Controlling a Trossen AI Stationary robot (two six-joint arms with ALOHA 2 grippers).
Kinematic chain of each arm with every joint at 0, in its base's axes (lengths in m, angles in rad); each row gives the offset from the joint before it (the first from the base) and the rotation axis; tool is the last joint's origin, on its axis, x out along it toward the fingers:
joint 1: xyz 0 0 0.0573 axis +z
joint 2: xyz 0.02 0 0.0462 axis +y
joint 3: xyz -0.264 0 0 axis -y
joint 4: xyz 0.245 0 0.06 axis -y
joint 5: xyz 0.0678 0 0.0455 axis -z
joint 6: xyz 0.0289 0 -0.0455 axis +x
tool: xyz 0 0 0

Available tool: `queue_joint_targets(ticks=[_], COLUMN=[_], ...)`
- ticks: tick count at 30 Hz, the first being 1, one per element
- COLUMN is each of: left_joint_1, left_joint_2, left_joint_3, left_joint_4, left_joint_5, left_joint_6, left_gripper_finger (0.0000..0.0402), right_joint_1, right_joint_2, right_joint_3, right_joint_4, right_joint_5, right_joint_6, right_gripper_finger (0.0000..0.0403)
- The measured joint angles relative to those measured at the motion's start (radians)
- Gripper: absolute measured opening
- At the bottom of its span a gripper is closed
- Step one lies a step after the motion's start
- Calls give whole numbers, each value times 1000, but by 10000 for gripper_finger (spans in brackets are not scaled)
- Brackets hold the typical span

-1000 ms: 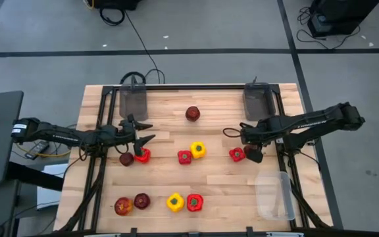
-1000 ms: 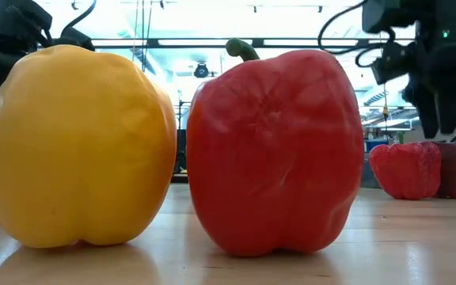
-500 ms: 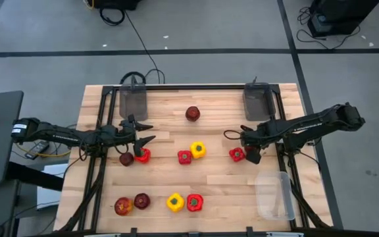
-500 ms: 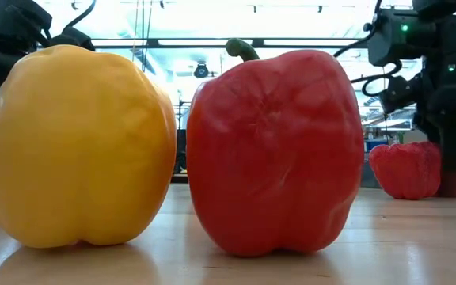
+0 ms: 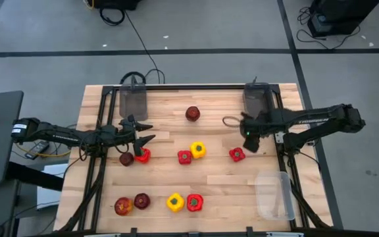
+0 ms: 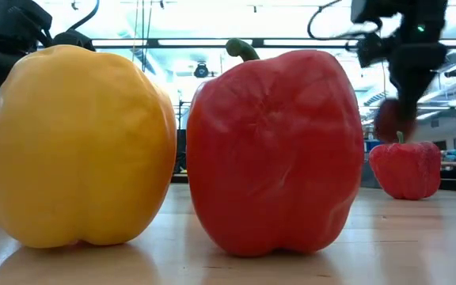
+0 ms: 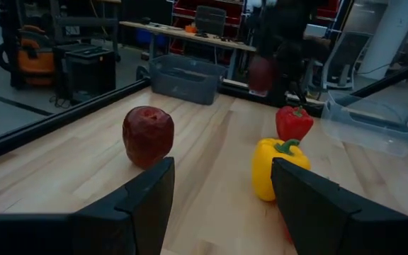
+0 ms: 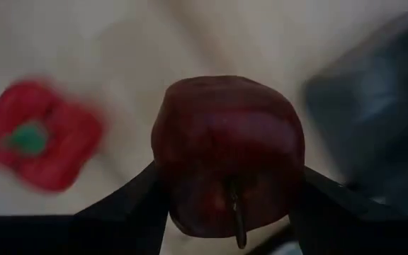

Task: Sort produce into baskets
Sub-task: Put the middle right apple into the right dark gray bin

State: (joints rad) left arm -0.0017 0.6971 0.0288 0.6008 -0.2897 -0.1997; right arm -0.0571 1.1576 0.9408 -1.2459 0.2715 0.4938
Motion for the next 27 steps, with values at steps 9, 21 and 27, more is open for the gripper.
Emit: queue_joint_targets(ticks=[9, 21, 27], left_joint_1=[0, 0, 0], left_joint_2=[0, 3, 4], left_joint_3=[0, 0, 0], left_joint_4=[0, -21, -63], left_joint_5=[0, -5, -5], left_joint_6=[5, 34, 35], left_gripper_finger=[241, 241, 241], right_joint_1=[-448, -892, -961], right_joint_2=[6, 253, 408], right_joint_3=[136, 125, 125], right_joint_4=[21, 305, 348], right_joint_5=[167, -57, -57], right_joint_6=[-148, -310, -356], right_gripper_finger=[245, 259, 262])
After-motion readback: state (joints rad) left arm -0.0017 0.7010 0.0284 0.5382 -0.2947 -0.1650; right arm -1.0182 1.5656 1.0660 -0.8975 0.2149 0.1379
